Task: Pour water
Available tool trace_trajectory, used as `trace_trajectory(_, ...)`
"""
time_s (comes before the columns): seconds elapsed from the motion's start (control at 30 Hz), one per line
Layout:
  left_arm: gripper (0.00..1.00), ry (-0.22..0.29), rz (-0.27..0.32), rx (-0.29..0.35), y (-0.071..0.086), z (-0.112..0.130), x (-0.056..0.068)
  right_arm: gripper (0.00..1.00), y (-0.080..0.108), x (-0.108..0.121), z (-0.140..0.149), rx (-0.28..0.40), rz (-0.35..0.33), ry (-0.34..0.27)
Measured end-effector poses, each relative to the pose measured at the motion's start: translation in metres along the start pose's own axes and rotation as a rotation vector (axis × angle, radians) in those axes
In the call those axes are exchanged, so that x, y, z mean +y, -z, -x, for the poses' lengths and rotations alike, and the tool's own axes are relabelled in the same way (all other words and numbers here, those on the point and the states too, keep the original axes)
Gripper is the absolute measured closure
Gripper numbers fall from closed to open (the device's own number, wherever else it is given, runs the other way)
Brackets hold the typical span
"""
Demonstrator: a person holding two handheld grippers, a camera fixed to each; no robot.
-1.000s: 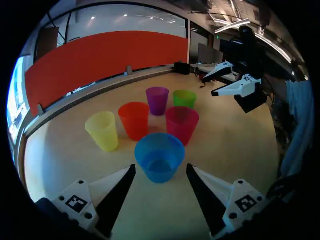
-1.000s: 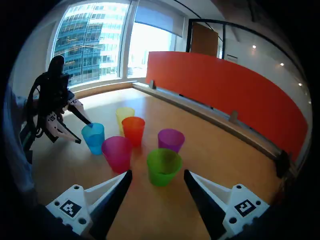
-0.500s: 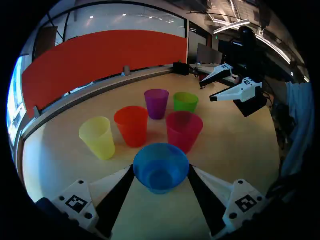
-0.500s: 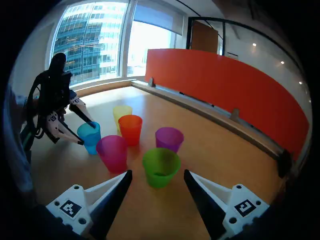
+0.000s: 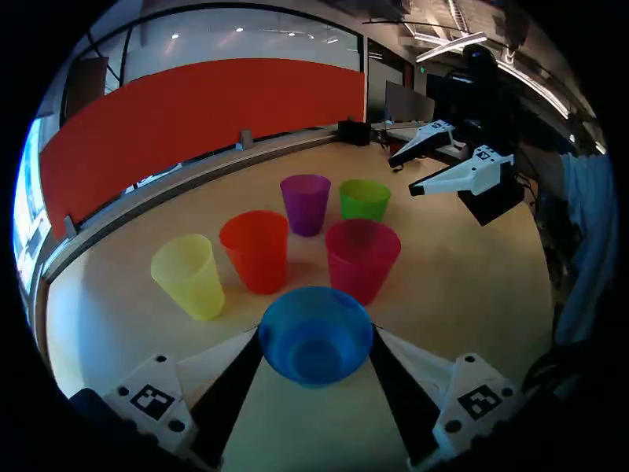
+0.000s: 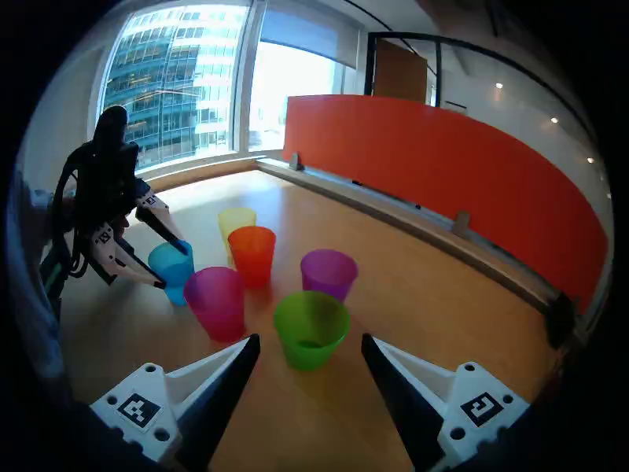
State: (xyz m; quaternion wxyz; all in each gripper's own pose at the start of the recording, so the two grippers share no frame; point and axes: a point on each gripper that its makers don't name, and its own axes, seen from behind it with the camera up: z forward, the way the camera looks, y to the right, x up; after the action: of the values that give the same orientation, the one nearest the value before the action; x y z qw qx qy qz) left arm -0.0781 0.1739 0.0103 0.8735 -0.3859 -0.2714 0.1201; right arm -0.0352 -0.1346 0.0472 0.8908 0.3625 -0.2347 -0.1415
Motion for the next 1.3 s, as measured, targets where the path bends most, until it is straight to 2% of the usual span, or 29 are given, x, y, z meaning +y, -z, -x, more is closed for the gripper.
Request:
trace_trajectory(0.37,0.12,-0.01,-0.001,0.001,0.001,0.0,0.001,0.0,-0.009,-0.002,0.005,-0.016,-0.007,0.0)
trace_trajectory(0.67,0.12,-0.004,-0.016,0.032,0.006,-0.012,-0.007,0.0,-0.023,-0.002,0.013,-0.037,-0.014,-0.01)
trace_trajectory(0.87,0.12,0.006,-0.029,0.067,0.017,-0.026,-0.013,0.0,-0.032,0.002,0.018,-0.051,-0.007,-0.012)
trace_trajectory(1.3,0.12,0.005,-0.058,0.128,0.041,-0.048,-0.018,0.0,-0.056,0.003,0.022,-0.07,-0.013,-0.029)
